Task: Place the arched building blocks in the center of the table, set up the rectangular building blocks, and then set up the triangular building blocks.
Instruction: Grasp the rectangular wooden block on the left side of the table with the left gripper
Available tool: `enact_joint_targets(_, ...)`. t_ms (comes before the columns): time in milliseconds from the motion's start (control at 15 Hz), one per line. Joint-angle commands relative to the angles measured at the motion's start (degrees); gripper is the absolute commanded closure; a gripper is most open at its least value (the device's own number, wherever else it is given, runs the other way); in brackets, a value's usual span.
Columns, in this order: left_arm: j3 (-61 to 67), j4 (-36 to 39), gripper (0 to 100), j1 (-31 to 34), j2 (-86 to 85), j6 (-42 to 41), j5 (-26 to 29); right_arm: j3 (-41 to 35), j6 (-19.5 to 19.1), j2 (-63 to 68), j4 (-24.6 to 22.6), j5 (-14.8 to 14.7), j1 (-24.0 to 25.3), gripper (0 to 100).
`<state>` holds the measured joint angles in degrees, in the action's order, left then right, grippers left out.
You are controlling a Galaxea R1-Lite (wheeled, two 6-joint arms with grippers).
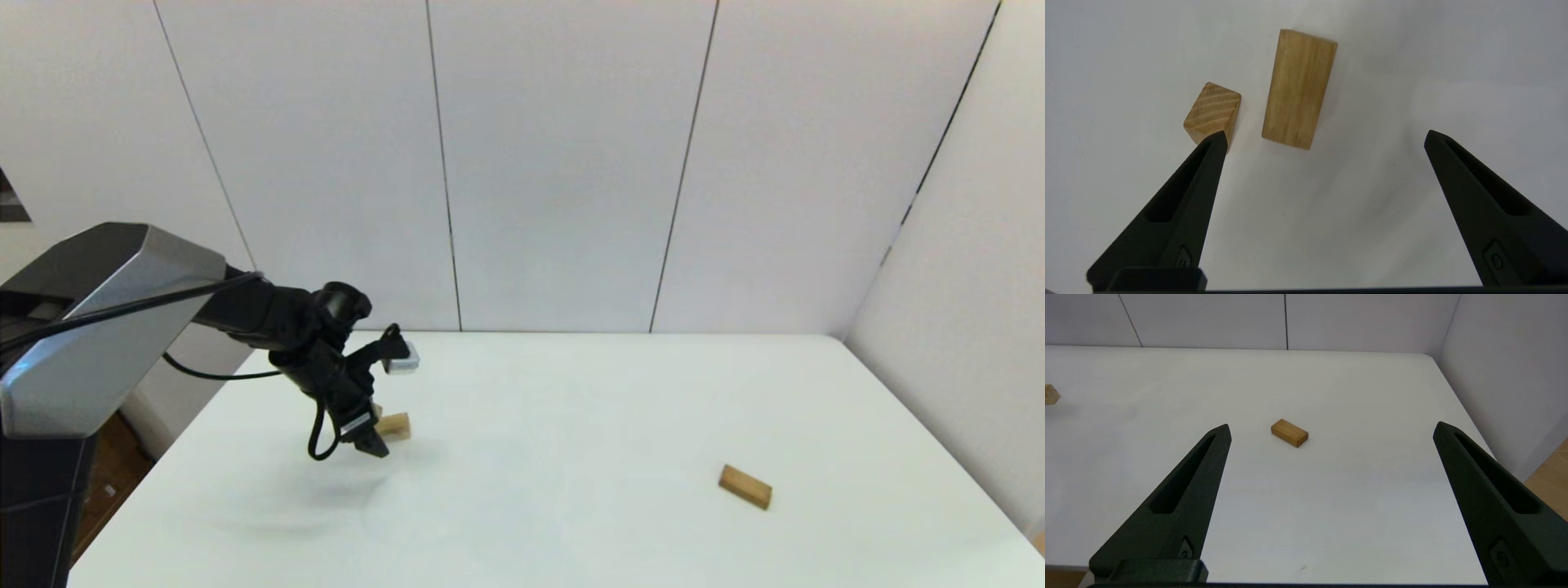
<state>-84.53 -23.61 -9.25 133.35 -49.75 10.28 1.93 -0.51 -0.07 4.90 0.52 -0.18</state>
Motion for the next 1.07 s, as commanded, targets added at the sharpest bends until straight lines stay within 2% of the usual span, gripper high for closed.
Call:
enact_joint_targets(67,-2.57,-0.12,0,-0.59,3.84,-0.17,0.01,0.01,-0.02,-0.01,0.02,0.00,0.01,0)
enact_joint_targets(733,-4.86,-0.29,0,-1.29,7.18,-0.17,0.01,0.01,-0.02,-0.01,0.02,0.00,0.01,0)
enact_joint_targets(800,-4.94,-0.47,100,-1.29,7.18,-0.17,0.01,0.01,-0.02,-0.01,0.02,0.00,0.01,0)
enact_joint_targets(1067,-5.12,-0.64,100,-1.29,7.01,-0.17,0.01,0.01,-0.02,0.07,0.02,0.00,0.01,0)
